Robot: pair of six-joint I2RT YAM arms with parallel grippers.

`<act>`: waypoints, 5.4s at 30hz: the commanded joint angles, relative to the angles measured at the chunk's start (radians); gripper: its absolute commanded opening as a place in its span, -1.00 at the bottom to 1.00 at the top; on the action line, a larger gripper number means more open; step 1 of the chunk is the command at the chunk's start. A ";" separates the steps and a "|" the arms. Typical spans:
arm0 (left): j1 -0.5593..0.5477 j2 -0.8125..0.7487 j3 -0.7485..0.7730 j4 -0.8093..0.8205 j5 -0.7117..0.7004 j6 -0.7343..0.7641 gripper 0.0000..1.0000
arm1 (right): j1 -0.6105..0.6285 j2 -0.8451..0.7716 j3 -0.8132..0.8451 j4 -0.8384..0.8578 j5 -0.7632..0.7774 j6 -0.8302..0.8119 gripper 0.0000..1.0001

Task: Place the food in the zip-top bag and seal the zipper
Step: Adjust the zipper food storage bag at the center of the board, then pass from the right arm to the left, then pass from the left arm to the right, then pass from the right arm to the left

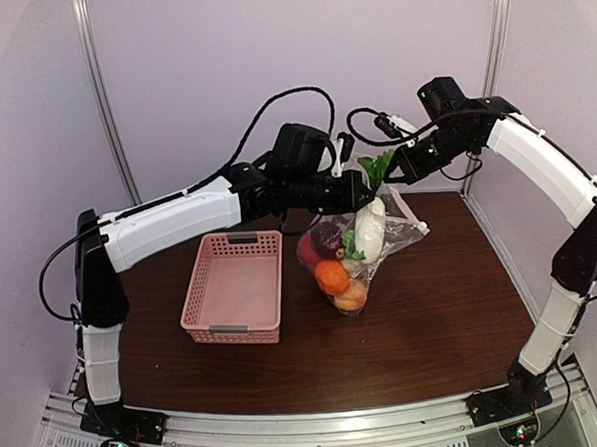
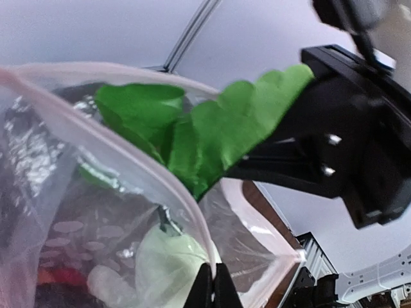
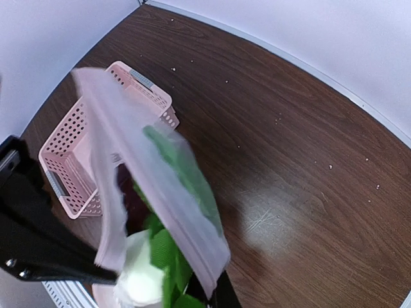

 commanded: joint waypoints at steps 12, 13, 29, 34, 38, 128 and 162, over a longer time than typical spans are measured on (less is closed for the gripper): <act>0.100 -0.222 -0.273 0.014 -0.058 0.207 0.30 | 0.034 -0.026 0.010 -0.021 -0.085 -0.110 -1.00; 0.122 -0.238 -0.307 0.011 -0.034 0.196 0.28 | 0.037 -0.027 0.013 -0.030 -0.117 -0.118 -1.00; 0.184 -0.329 -0.225 -0.152 0.249 0.508 0.68 | 0.153 -0.023 0.059 -0.114 -0.186 -0.208 -1.00; 0.184 -0.342 -0.202 -0.304 0.330 0.752 0.68 | 0.166 -0.025 0.063 -0.132 -0.194 -0.230 -1.00; 0.184 -0.541 -0.496 -0.147 0.342 0.948 0.81 | 0.167 -0.021 0.066 -0.149 -0.202 -0.246 -1.00; 0.169 -0.465 -0.633 0.120 0.343 0.939 -0.80 | -0.244 -0.449 -0.545 0.184 -0.485 -0.649 -1.00; -0.039 -0.057 -0.176 0.601 0.347 0.646 0.71 | -0.106 -0.431 -0.332 -0.098 -0.197 -0.487 -1.00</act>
